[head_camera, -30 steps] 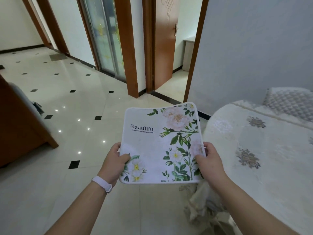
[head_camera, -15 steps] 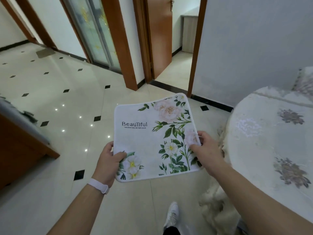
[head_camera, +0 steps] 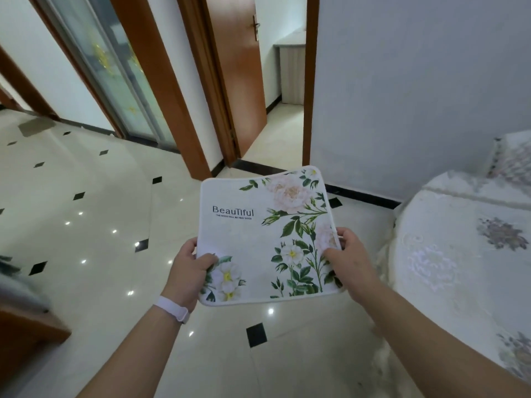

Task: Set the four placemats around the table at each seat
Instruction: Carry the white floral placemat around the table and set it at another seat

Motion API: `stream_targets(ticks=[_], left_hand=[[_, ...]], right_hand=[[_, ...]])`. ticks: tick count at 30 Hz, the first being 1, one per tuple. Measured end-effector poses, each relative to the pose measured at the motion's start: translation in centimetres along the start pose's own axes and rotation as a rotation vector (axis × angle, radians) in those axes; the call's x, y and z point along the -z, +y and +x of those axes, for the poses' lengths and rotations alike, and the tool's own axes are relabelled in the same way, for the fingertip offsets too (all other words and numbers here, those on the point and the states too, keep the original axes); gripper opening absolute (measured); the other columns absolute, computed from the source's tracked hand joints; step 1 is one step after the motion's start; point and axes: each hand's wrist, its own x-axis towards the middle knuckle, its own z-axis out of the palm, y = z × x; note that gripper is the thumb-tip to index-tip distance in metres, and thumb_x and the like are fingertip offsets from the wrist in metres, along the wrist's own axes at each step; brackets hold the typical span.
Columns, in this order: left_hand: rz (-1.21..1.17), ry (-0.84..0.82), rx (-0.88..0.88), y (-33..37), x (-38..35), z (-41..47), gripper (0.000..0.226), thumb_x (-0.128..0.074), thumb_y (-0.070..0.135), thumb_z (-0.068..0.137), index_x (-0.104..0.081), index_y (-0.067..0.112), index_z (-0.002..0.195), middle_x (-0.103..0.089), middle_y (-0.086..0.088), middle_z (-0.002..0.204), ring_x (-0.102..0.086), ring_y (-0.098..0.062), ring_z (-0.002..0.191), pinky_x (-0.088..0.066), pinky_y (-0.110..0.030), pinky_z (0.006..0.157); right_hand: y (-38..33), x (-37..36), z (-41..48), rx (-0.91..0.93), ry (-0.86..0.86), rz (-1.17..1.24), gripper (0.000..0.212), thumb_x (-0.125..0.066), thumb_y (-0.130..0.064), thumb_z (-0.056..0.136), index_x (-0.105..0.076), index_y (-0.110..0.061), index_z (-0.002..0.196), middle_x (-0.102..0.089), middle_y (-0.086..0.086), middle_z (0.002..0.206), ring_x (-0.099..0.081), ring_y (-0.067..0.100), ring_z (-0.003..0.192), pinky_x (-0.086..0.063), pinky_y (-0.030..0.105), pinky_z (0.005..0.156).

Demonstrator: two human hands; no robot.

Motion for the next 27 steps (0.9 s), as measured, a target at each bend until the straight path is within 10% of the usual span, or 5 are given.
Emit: stream_targets(ticks=[7, 16, 27], left_hand=[[0.047, -0.143, -0.002, 1.2, -5.0, 9.9, 0.030, -0.060, -0.006, 0.084, -0.058, 0.017, 0.103, -0.071, -0.015, 0.089, -0.071, -0.025, 0.067, -0.054, -0.032, 0.056], [0.042, -0.366, 0.005, 4.2, -11.0, 28.4, 0.031, -0.058, -0.006, 0.084, -0.057, 0.016, 0.106, -0.070, -0.021, 0.095, -0.069, -0.036, 0.077, -0.056, -0.039, 0.065], [0.079, -0.635, 0.007, 10.6, -20.8, 43.4, 0.030, -0.057, -0.006, 0.086, -0.056, 0.011, 0.111, -0.070, -0.020, 0.098, -0.070, -0.039, 0.080, -0.057, -0.052, 0.074]], right_hand=[[-0.8, 1.1, 6.5, -0.043, 0.135, 0.045, 0.020, -0.059, -0.014, 0.091, -0.054, -0.028, 0.105, -0.068, 0.004, 0.096, -0.073, 0.022, 0.075, -0.062, 0.044, 0.067], [-3.9, -1.7, 18.9, -0.097, 0.323, 0.019, 0.026, -0.055, -0.009, 0.094, -0.050, -0.022, 0.116, -0.065, -0.005, 0.096, -0.068, 0.011, 0.070, -0.047, 0.013, 0.041], [-7.7, -1.0, 29.6, -0.165, 0.593, 0.116, 0.027, -0.062, -0.020, 0.087, -0.055, -0.044, 0.098, -0.072, -0.004, 0.096, -0.073, 0.022, 0.082, -0.060, 0.051, 0.075]])
